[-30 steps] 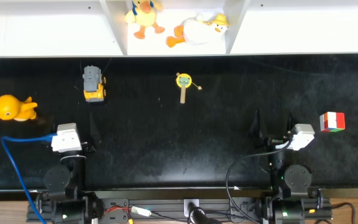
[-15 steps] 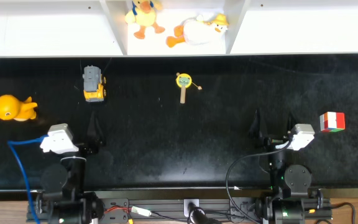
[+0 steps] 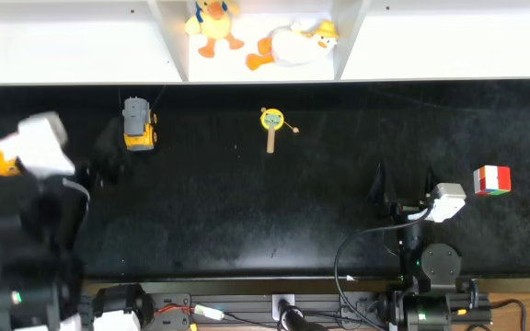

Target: Store Toys

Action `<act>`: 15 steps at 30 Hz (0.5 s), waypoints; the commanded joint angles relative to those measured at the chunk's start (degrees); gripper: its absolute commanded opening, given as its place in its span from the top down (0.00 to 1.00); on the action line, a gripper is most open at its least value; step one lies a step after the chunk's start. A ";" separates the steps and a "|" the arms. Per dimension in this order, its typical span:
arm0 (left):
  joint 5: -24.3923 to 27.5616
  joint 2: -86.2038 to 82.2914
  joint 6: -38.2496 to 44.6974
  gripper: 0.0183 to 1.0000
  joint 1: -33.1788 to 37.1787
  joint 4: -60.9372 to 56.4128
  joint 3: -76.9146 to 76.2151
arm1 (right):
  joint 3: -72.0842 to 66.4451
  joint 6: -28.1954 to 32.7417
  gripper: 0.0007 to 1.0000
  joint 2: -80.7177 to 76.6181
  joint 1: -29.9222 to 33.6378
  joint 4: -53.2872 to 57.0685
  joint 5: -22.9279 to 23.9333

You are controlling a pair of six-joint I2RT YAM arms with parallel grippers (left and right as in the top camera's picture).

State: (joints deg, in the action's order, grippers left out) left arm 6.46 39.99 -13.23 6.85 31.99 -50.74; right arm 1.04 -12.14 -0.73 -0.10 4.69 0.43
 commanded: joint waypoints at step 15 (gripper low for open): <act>-13.66 18.34 5.97 0.00 0.24 -5.84 -4.26 | -0.76 0.15 0.00 0.44 -0.35 -0.26 0.24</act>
State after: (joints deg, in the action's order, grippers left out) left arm -0.32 59.27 -10.85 6.85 24.56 -52.16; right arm 1.04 -12.14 -0.73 -0.10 4.71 0.40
